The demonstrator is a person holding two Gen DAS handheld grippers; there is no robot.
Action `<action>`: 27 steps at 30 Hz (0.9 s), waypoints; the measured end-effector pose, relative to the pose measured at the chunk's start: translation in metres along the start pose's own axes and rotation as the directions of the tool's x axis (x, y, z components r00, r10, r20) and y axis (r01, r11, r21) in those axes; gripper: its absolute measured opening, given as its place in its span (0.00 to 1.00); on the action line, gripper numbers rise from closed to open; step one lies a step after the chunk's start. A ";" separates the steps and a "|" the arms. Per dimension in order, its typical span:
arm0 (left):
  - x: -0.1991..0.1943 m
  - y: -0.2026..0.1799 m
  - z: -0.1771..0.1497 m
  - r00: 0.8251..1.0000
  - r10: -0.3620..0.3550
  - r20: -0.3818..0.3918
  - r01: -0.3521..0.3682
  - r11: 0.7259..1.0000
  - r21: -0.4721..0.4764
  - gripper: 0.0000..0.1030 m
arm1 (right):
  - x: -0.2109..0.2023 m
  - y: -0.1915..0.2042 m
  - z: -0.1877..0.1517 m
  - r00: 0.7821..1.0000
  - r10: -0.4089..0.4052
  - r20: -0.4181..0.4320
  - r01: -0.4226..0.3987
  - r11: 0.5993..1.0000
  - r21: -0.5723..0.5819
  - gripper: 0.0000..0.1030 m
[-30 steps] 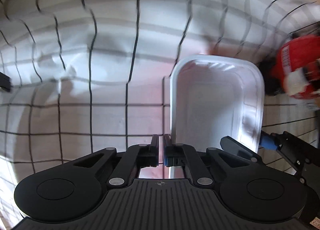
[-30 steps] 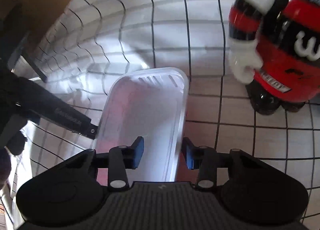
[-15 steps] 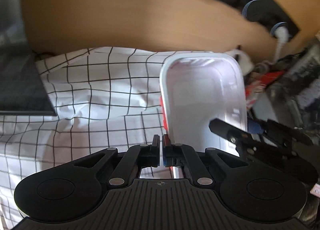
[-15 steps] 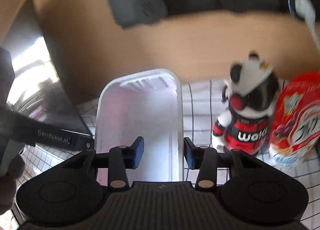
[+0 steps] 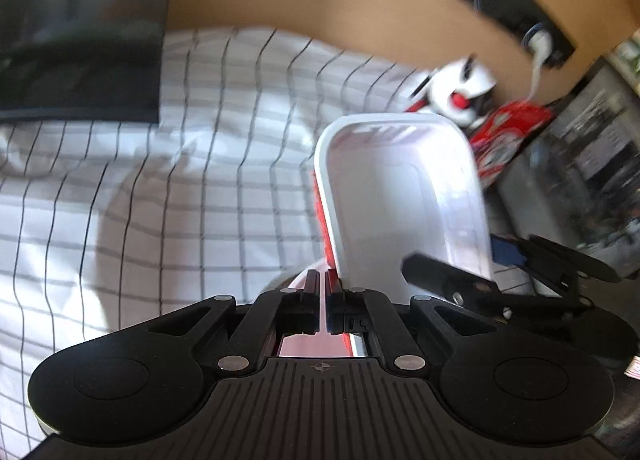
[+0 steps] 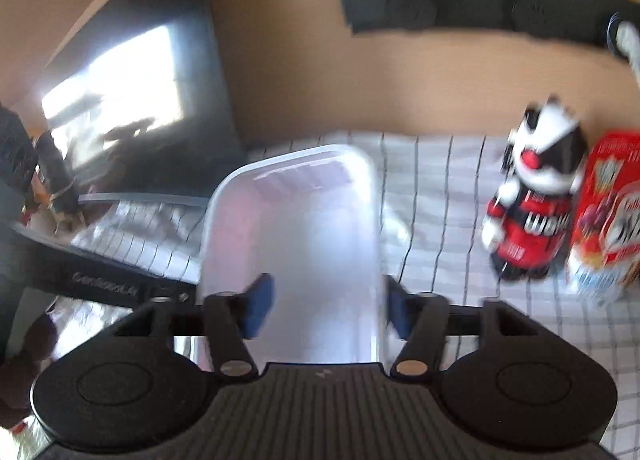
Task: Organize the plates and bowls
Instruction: 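Lift the tray with the left gripper and carry it over the bowl stack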
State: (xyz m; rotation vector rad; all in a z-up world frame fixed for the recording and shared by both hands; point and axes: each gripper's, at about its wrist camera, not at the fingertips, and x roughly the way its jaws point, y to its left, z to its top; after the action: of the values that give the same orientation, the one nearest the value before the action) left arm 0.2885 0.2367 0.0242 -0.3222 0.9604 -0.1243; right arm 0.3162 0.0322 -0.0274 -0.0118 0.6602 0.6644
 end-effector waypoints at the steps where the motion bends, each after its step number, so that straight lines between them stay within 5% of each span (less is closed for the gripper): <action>1: 0.009 0.004 -0.005 1.000 0.017 -0.018 -0.018 1.000 -0.013 0.03 | 0.001 0.001 -0.010 1.000 -0.001 -0.028 0.001 1.000 0.003 0.65; 11: 0.025 0.006 -0.016 0.998 0.047 -0.035 -0.047 0.999 0.008 0.02 | 0.006 -0.010 -0.032 0.995 0.040 -0.094 -0.034 0.997 0.062 0.65; 20: 0.032 0.009 -0.013 0.998 0.020 -0.054 -0.020 1.000 -0.011 0.02 | 0.018 -0.025 -0.013 0.998 0.045 -0.051 -0.036 0.985 0.171 0.64; 27: 0.011 0.003 -0.005 1.000 0.016 0.027 -0.015 1.000 -0.002 0.02 | -0.004 -0.025 -0.005 0.996 0.080 0.039 -0.086 0.979 0.187 0.64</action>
State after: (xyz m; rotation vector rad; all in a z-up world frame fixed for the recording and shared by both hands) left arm 0.2904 0.2360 0.0115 -0.3177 0.9362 -0.1045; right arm 0.3255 0.0091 -0.0342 0.2025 0.6939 0.6788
